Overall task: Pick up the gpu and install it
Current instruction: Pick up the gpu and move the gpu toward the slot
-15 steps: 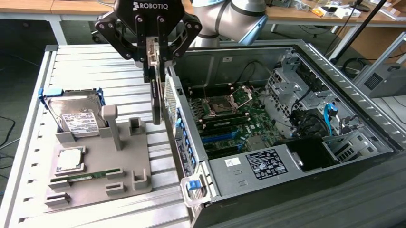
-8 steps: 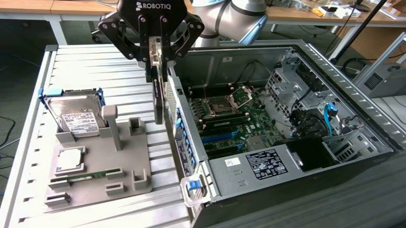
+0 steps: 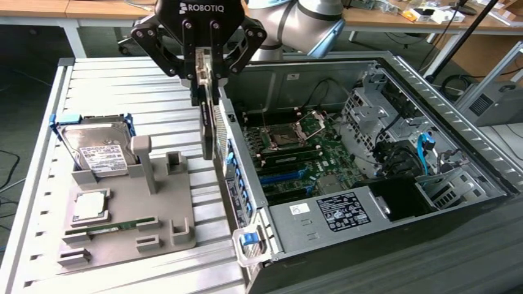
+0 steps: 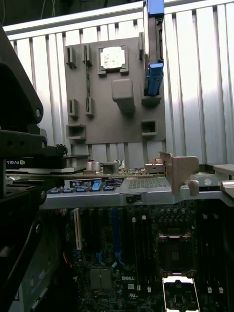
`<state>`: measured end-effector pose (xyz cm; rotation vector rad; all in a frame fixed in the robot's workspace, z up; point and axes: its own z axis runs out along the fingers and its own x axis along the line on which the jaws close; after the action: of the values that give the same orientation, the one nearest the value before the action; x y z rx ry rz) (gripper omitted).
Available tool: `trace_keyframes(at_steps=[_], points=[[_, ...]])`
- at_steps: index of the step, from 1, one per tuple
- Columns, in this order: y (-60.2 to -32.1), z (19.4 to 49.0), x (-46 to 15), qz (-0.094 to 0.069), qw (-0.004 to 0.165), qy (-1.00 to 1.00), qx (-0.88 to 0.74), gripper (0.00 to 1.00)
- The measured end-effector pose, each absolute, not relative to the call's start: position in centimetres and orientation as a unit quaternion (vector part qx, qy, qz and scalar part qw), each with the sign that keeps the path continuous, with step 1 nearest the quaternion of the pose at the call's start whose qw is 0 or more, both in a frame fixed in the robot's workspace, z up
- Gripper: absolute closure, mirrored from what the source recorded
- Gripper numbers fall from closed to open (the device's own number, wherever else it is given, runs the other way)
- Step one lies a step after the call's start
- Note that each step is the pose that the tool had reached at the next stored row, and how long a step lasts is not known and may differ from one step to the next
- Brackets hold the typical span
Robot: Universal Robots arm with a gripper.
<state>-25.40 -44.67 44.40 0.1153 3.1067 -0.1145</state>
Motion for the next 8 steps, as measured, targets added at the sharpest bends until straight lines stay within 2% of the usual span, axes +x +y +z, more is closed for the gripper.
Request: trace_keyframes(at_steps=[8], points=[[-44.67, 44.40, -25.08, -0.037, 0.015, 0.999, 0.037, 0.73]])
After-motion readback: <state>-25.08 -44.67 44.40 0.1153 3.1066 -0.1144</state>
